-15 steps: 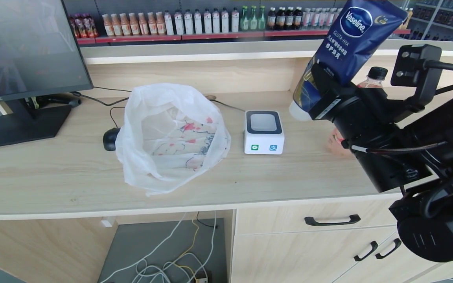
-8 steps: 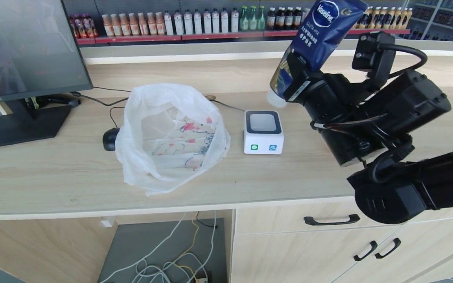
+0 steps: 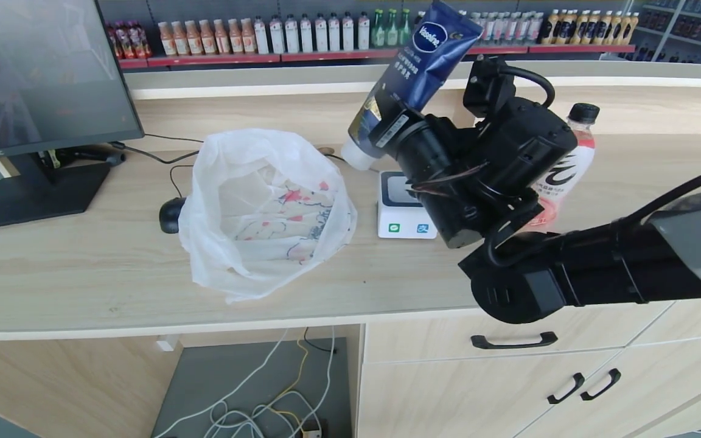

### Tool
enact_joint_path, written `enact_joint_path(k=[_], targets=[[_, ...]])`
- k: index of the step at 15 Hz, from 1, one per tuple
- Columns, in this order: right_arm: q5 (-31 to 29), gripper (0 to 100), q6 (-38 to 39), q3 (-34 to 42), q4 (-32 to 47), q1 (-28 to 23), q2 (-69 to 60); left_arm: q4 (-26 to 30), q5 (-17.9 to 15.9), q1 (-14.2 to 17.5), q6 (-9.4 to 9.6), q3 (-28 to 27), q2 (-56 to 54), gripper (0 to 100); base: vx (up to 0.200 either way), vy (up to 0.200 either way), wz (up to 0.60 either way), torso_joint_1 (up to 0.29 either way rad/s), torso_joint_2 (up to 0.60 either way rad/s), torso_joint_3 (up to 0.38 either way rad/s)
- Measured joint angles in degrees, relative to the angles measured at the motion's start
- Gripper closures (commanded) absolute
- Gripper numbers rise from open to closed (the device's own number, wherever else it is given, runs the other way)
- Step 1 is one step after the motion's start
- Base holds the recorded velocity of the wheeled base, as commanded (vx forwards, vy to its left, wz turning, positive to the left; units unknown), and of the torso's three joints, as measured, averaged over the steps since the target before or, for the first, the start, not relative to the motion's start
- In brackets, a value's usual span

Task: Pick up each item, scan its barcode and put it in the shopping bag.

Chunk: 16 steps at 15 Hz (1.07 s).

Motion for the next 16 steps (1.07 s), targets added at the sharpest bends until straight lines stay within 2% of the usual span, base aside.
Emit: enact_joint_path(k=[5,12,16], targets=[[-11.1,100,16.1,-1.1,8.6,1.1,-0.3,0.0,0.0,0.0,0.0,0.0,0.0,0,0.0,0.0,0.0,0.0,0.0,0.0],[-12.1,100,29.6,-2.4,19.8,-1.0,-1.9,0.0,0.0,0.0,0.0,0.0,0.0,0,0.0,0.0,0.0,0.0,0.0,0.0],[-11.8,100,31.4,-6.3,24.6,-2.4,-1.0,0.0,0.0,0.0,0.0,0.0,0.0,0,0.0,0.0,0.0,0.0,0.0,0.0]])
